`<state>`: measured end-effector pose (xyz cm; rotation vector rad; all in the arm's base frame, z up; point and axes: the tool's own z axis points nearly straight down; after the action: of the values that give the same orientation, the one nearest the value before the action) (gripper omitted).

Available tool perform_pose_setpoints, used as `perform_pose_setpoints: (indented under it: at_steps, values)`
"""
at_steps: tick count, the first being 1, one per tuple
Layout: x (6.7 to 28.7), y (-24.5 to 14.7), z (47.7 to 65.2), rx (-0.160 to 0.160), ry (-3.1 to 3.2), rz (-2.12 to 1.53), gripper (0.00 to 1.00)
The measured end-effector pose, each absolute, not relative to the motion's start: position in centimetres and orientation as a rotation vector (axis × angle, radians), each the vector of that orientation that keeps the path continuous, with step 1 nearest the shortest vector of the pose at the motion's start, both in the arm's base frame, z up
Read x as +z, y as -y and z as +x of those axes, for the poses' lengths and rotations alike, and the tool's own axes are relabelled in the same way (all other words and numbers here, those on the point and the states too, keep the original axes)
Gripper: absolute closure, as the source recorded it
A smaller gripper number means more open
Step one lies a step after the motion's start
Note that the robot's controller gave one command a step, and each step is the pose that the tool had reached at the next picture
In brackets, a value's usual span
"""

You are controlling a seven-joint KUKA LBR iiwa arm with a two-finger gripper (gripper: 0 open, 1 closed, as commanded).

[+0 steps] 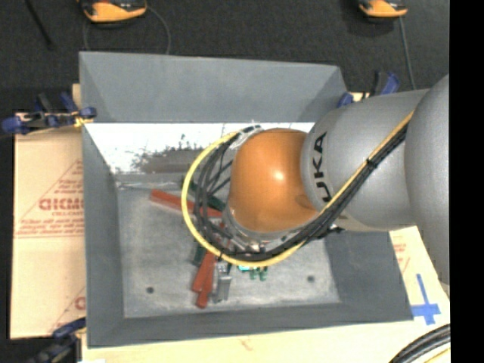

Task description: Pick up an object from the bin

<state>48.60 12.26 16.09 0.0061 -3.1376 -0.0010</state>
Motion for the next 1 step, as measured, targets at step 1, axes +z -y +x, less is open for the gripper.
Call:
perform_pose_setpoints:
  at_steps: [1]
  values:
    - [6.86, -4.07, 49.51, 0.002, 3.142, 0.197, 0.00]
